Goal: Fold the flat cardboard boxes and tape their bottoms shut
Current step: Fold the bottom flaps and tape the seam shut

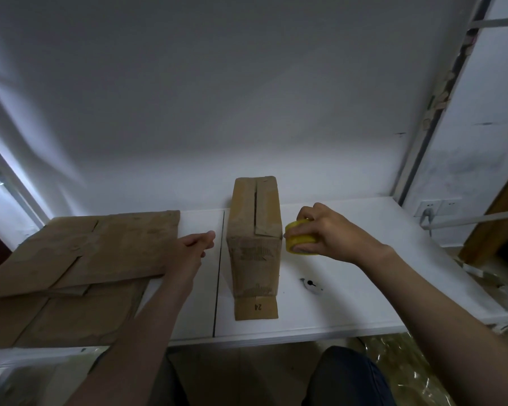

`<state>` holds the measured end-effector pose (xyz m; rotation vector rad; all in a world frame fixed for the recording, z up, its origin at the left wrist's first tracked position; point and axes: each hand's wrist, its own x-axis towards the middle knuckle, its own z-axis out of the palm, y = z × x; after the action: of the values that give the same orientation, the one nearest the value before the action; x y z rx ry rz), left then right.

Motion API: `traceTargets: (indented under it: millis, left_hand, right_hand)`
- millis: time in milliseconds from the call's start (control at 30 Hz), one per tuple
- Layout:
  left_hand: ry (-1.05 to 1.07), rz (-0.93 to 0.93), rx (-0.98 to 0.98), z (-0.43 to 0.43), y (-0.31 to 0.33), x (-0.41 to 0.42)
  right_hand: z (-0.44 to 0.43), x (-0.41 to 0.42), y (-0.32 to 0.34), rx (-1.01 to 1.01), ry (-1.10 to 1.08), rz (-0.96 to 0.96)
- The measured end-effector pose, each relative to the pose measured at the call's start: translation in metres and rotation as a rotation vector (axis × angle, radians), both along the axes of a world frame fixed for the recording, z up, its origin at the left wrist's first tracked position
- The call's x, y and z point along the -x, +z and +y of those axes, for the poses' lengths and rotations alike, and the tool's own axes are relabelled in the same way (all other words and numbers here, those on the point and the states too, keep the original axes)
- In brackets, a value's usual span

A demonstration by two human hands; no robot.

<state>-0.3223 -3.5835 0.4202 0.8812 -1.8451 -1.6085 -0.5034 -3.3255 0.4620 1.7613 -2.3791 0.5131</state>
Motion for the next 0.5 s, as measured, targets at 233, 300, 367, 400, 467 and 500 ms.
traceTargets:
  millis: [233, 300, 367, 400, 467, 500]
  left_hand:
    - [0.003, -0.029, -0.003, -0.006, -0.021, 0.019]
    - [0.021, -0.027, 0.011, -0.005, -0.026, 0.024]
    - [0.031, -0.017, 0.033, 0.000, -0.032, 0.030]
    - [0.035, -0.016, 0.054, 0.003, -0.035, 0.033]
    - [0.055, -0.006, 0.103, 0.010, -0.043, 0.037]
    - [0.073, 0.001, 0.136, 0.013, -0.046, 0.039]
  right_hand:
    - [-0.012, 0.010, -0.035, 0.058, -0.031, -0.147]
    - [-0.016, 0.011, -0.041, 0.084, -0.022, -0.140]
    - [-0.020, 0.014, -0.045, 0.117, -0.016, -0.140]
    - [-0.021, 0.015, -0.047, 0.136, -0.013, -0.143]
    - [-0.024, 0.017, -0.051, 0.164, -0.009, -0.147]
    - [-0.025, 0.017, -0.052, 0.174, -0.006, -0.148]
